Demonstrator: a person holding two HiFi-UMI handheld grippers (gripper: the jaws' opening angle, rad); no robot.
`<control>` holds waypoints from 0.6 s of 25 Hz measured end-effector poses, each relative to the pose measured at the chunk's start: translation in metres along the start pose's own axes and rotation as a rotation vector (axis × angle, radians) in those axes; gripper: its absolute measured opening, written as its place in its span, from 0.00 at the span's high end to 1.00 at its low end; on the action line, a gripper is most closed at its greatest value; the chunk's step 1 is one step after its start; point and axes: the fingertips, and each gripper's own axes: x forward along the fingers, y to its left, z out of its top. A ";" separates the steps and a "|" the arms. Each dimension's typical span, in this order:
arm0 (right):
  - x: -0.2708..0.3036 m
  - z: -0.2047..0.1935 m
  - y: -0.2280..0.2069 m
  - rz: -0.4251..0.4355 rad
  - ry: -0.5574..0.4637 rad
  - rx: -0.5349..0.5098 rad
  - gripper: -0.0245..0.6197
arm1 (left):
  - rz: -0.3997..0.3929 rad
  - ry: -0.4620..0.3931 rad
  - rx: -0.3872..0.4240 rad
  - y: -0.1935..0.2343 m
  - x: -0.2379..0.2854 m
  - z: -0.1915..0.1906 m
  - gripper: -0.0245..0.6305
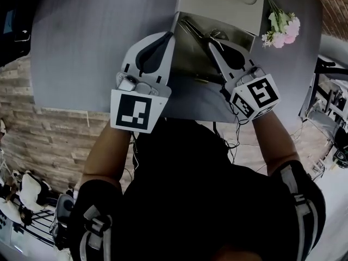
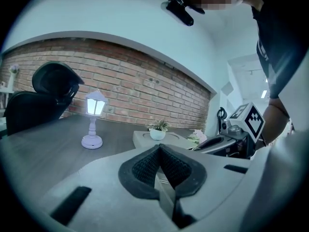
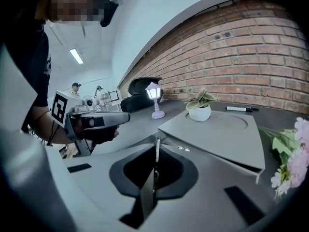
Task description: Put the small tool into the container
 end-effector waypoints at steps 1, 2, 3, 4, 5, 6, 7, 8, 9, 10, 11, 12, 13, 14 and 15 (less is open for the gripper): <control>0.001 -0.001 0.000 0.003 0.004 -0.001 0.96 | 0.002 0.001 -0.002 0.001 0.000 -0.001 0.95; 0.003 -0.002 0.000 0.005 0.011 -0.003 0.96 | 0.003 0.001 -0.003 0.002 0.000 -0.001 0.95; 0.004 -0.003 0.000 0.005 0.019 -0.002 0.95 | 0.005 0.000 -0.004 0.002 0.000 -0.001 0.95; 0.005 -0.004 0.000 0.003 0.028 0.003 0.95 | 0.007 0.000 -0.003 0.003 -0.001 0.000 0.95; 0.006 -0.006 0.000 0.002 0.036 0.009 0.95 | 0.009 0.001 -0.001 0.004 -0.002 0.001 0.95; 0.006 -0.007 0.000 0.003 0.041 0.014 0.95 | 0.011 0.001 0.001 0.005 -0.002 0.001 0.95; 0.006 -0.007 0.000 0.005 0.045 0.017 0.95 | 0.013 0.001 0.003 0.006 -0.003 0.003 0.95; 0.007 -0.007 0.000 0.007 0.048 0.017 0.95 | 0.017 -0.001 0.003 0.007 -0.003 0.004 0.95; 0.007 -0.007 -0.001 0.009 0.051 0.017 0.95 | 0.020 -0.005 0.002 0.008 -0.004 0.005 0.95; 0.007 -0.007 -0.001 0.010 0.053 0.017 0.95 | 0.022 -0.008 0.002 0.009 -0.005 0.007 0.95; 0.008 -0.007 -0.001 0.010 0.055 0.018 0.95 | 0.024 -0.012 0.004 0.009 -0.007 0.009 0.95; 0.008 -0.007 -0.002 0.007 0.056 0.019 0.95 | 0.024 -0.015 0.007 0.008 -0.008 0.011 0.95; 0.008 -0.008 -0.003 0.001 0.058 0.020 0.95 | 0.025 -0.017 0.011 0.008 -0.009 0.013 0.95; 0.008 -0.008 -0.004 -0.007 0.061 0.018 0.94 | 0.026 -0.019 0.015 0.007 -0.011 0.015 0.95; 0.007 -0.009 -0.005 -0.015 0.065 0.014 0.93 | 0.026 -0.022 0.020 0.006 -0.013 0.017 0.95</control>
